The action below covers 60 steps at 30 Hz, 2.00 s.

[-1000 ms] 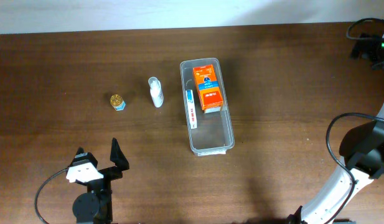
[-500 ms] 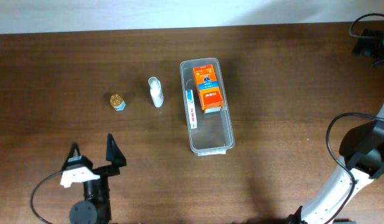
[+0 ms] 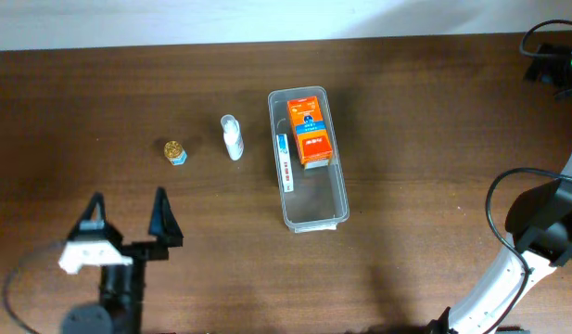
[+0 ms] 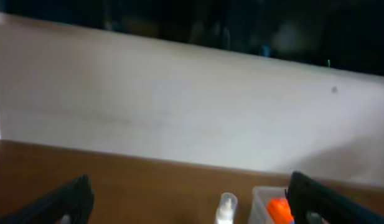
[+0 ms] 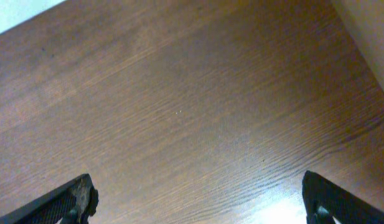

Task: Pack container
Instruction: 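Move the left gripper up and forward toward the jar, then lower the left gripper over the white spray bottle and grasp it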

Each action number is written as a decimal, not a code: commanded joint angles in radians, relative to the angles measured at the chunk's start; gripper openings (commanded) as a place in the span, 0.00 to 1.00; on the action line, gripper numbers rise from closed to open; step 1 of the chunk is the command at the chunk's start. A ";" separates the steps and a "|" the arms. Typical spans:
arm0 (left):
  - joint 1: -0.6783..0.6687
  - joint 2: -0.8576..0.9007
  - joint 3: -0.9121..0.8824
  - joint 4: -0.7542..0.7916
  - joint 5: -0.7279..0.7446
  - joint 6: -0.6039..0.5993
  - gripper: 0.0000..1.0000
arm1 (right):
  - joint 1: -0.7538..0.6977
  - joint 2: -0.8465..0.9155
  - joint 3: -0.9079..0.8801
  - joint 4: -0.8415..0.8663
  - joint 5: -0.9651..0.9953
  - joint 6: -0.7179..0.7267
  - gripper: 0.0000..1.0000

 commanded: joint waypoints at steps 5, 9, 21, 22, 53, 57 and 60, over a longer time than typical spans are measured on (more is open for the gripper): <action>0.000 0.616 0.627 -0.342 0.203 0.236 0.99 | 0.001 0.012 0.019 0.002 0.003 0.006 0.98; -0.019 0.944 0.949 -0.573 0.235 0.253 0.99 | 0.001 0.012 0.019 0.002 0.003 0.006 0.98; -0.135 1.595 1.498 -0.876 0.219 0.332 0.99 | 0.001 0.012 0.019 0.002 0.003 0.006 0.98; -0.135 1.610 1.498 -0.881 0.233 0.332 0.99 | 0.001 0.012 0.019 0.002 0.003 0.006 0.98; -0.243 1.807 1.498 -1.085 -0.003 0.172 0.99 | 0.001 0.012 0.019 0.002 0.003 0.006 0.98; -0.222 1.832 1.498 -1.085 -0.002 0.172 0.99 | 0.001 0.012 0.019 0.002 0.003 0.006 0.98; -0.221 1.851 1.497 -1.085 -0.002 0.173 0.99 | 0.001 0.012 0.019 0.002 0.003 0.006 0.98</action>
